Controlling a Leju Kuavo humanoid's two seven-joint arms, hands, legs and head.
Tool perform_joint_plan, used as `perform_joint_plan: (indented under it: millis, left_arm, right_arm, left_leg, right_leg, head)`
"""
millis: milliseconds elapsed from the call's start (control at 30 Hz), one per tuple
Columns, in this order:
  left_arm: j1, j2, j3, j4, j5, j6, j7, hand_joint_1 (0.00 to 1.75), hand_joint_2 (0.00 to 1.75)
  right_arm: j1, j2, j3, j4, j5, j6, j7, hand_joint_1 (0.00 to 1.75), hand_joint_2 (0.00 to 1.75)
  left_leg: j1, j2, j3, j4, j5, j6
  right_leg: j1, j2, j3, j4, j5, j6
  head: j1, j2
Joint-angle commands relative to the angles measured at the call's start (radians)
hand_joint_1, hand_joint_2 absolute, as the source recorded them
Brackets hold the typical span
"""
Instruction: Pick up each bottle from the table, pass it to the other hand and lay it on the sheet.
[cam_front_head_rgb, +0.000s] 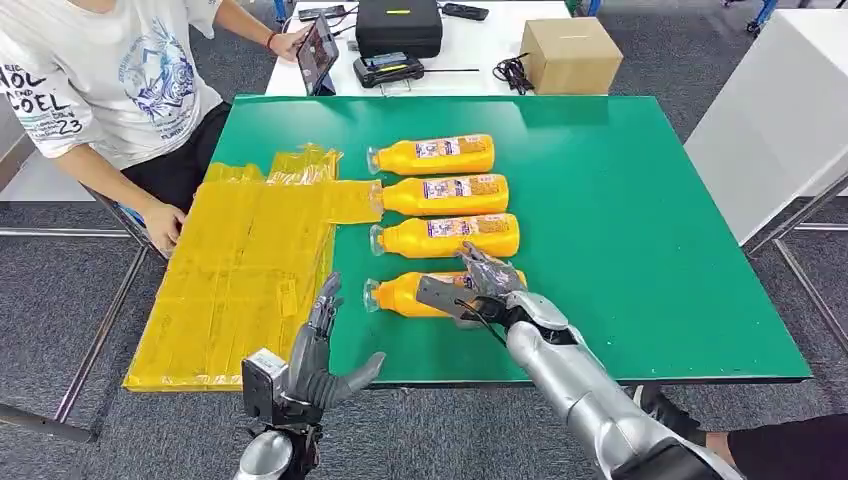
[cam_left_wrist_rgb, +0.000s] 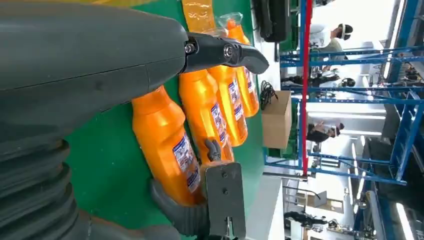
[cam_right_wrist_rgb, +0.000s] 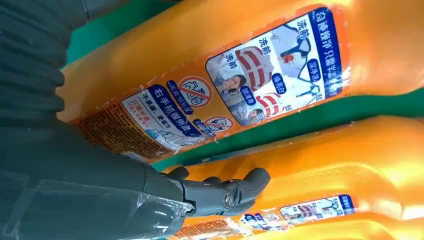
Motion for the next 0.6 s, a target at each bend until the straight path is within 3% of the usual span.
perform_joint_plan:
  millis: [33,167,200,233,267,300,333,400,433,600]
  left_arm:
    - [-0.046,0.014,0.01,0.082,0.016,-0.005,0.004,0.0,1.75]
    - [-0.05,0.007,0.012,0.094,0.035,-0.006,-0.001,0.0,1.75]
    - [-0.052,0.006,0.013,0.098,0.041,-0.006,-0.002,0.0,1.75]
    - [-0.052,0.004,0.013,0.1,0.046,-0.005,-0.005,0.0,1.75]
    - [-0.052,0.005,0.011,0.099,0.048,-0.006,-0.006,0.0,1.75]
    - [-0.052,0.005,0.011,0.1,0.051,-0.005,-0.006,0.0,1.75]
    - [-0.053,0.004,0.011,0.1,0.052,-0.006,-0.007,0.0,1.75]
    - [-0.054,0.004,0.011,0.102,0.057,-0.005,-0.008,0.0,1.75]
    - [-0.056,0.002,0.012,0.104,0.06,-0.005,-0.009,0.0,1.75]
    - [-0.055,-0.001,0.008,0.108,0.072,-0.005,-0.009,0.0,1.75]
  right_arm:
    - [-0.049,-0.046,0.116,0.131,-0.03,0.09,-0.017,0.0,1.75]
    - [-0.081,-0.068,0.161,0.14,-0.049,0.141,-0.013,0.0,1.75]
    - [-0.089,-0.073,0.171,0.143,-0.06,0.155,-0.014,0.21,1.75]
    - [-0.094,-0.079,0.182,0.141,-0.059,0.157,-0.01,0.66,1.75]
    - [-0.096,-0.083,0.193,0.139,-0.071,0.16,-0.009,1.29,1.75]
    - [-0.1,-0.087,0.203,0.14,-0.074,0.167,-0.007,1.43,1.75]
    - [-0.102,-0.089,0.204,0.14,-0.075,0.168,-0.007,1.43,1.75]
    - [-0.111,-0.095,0.221,0.144,-0.089,0.185,-0.008,1.71,1.75]
    - [-0.117,-0.1,0.232,0.143,-0.088,0.19,-0.006,1.75,1.75]
    - [-0.128,-0.113,0.278,0.155,-0.1,0.192,0.014,1.75,1.75]
  left_leg:
    - [0.002,-0.001,0.005,-0.001,-0.001,-0.002]
    - [0.002,-0.001,0.006,-0.001,0.0,-0.002]
    - [0.002,-0.002,0.006,-0.001,0.0,-0.002]
    - [0.002,-0.001,0.007,-0.001,0.0,-0.002]
    - [0.001,-0.001,0.006,-0.001,0.0,-0.001]
    - [0.002,-0.002,0.007,-0.001,0.0,-0.002]
    - [0.001,-0.002,0.006,-0.001,0.0,-0.001]
    - [0.001,-0.002,0.007,-0.001,0.0,-0.001]
    - [0.002,-0.002,0.007,-0.001,-0.001,-0.002]
    - [0.002,-0.002,0.007,-0.001,-0.001,-0.002]
  right_leg:
    - [0.002,-0.002,0.006,-0.003,-0.001,-0.003]
    - [0.002,-0.002,0.008,-0.002,0.0,-0.003]
    - [0.002,-0.002,0.007,-0.002,0.0,-0.002]
    - [0.002,-0.002,0.008,-0.002,0.0,-0.003]
    - [0.001,-0.002,0.007,-0.002,0.0,-0.002]
    - [0.002,-0.002,0.008,-0.002,0.0,-0.002]
    - [0.001,-0.002,0.007,-0.002,-0.001,-0.002]
    - [0.001,-0.002,0.007,-0.001,-0.001,-0.002]
    - [0.002,-0.002,0.008,-0.002,-0.001,-0.002]
    - [0.002,-0.002,0.009,-0.003,-0.001,-0.003]
  head:
    - [0.0,0.0]
    - [0.0,0.0]
    - [0.0,0.0]
    - [0.0,0.0]
    - [0.0,0.0]
    - [0.0,0.0]
    - [0.0,0.0]
    - [0.0,0.0]
    - [0.0,0.0]
    - [0.0,0.0]
